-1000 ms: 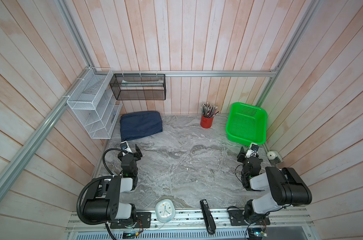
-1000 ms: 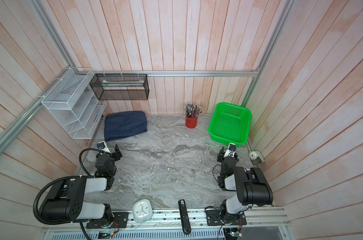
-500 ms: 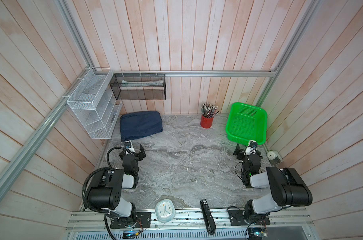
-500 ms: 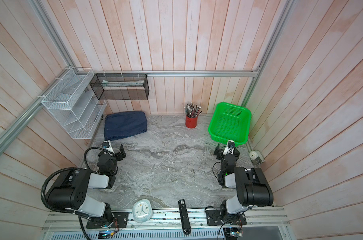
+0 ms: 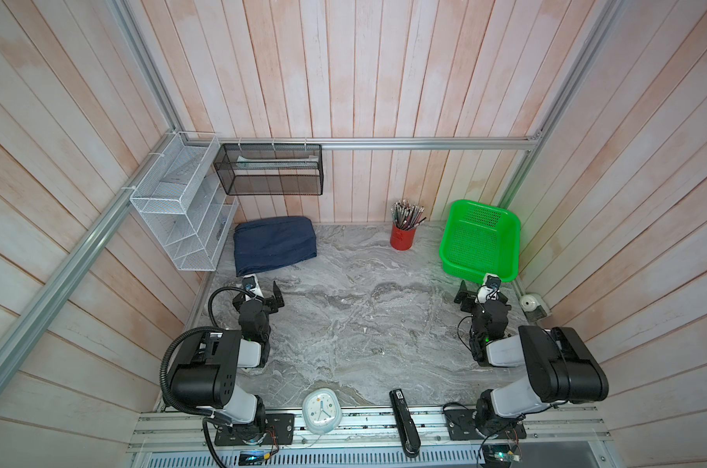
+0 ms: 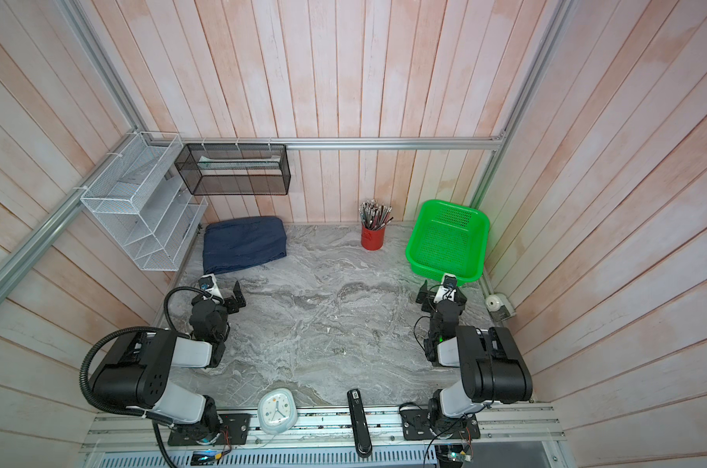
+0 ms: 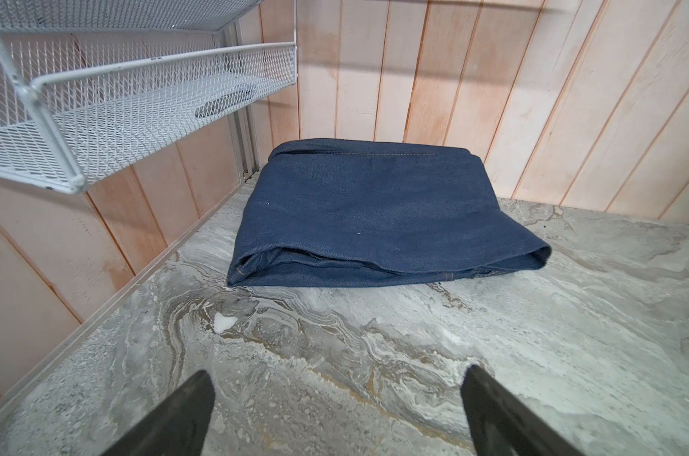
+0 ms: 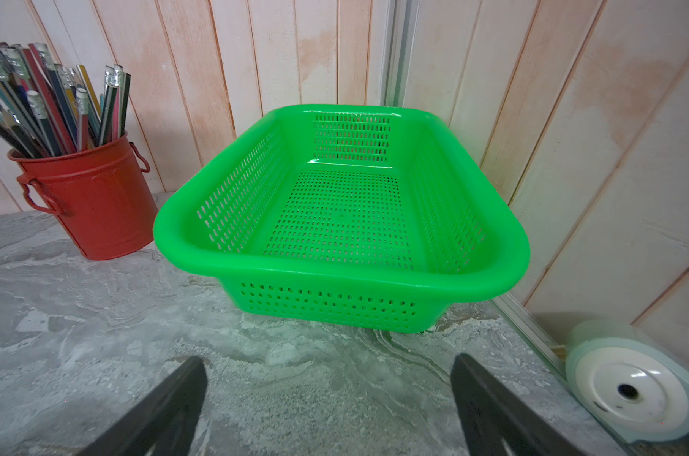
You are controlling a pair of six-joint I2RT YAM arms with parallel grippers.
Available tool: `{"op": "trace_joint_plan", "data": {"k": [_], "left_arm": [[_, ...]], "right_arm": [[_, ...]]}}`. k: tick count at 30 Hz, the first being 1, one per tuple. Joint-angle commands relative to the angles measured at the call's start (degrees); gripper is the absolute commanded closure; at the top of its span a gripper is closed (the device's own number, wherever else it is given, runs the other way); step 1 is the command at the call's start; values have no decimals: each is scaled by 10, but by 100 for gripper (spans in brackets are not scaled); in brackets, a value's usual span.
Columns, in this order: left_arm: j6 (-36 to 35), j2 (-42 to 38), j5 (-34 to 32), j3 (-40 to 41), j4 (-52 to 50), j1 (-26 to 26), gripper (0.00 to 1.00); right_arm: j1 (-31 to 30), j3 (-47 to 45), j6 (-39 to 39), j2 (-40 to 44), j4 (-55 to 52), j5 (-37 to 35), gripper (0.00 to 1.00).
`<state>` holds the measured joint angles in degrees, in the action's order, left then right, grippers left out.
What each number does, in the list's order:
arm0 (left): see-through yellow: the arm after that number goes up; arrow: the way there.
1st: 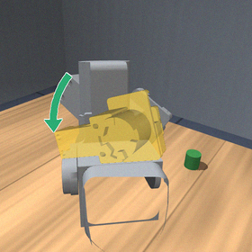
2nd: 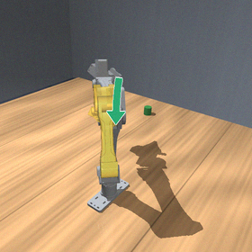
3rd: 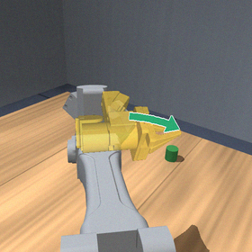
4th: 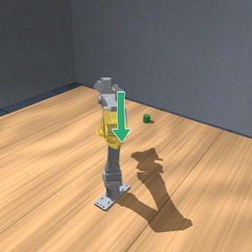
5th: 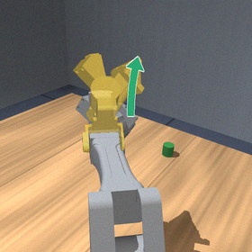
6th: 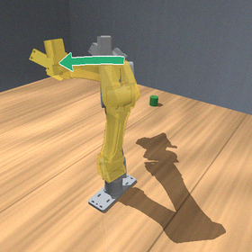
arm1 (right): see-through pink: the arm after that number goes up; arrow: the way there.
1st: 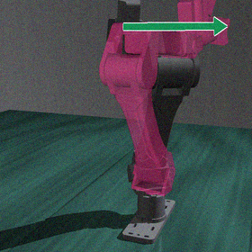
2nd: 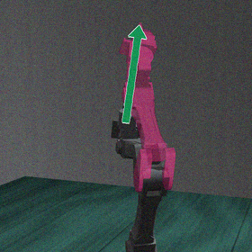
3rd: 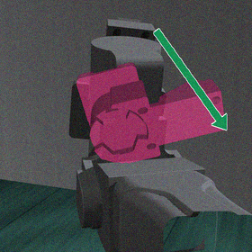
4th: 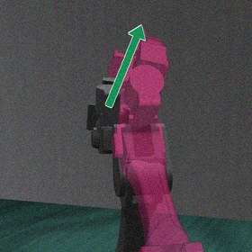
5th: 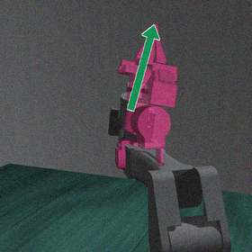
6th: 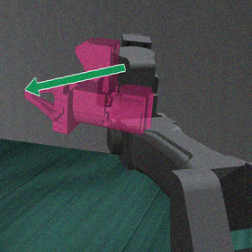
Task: Fold and stack the trousers
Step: Reset both arms
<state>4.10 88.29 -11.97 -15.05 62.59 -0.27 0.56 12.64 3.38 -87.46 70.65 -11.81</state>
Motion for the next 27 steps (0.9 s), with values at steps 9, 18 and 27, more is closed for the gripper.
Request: {"op": "trace_joint_plan", "data": {"k": [9, 18, 27], "left_arm": [[-5, -2, 6, -7, 21, 0, 0], [-9, -1, 0, -8, 21, -5, 0], [-9, -1, 0, -8, 21, -5, 0]], "right_arm": [[-2, 7, -3, 4, -3, 7, 2], [-2, 7, -3, 4, -4, 7, 2], [-2, 8, -3, 4, -4, 7, 2]]}}
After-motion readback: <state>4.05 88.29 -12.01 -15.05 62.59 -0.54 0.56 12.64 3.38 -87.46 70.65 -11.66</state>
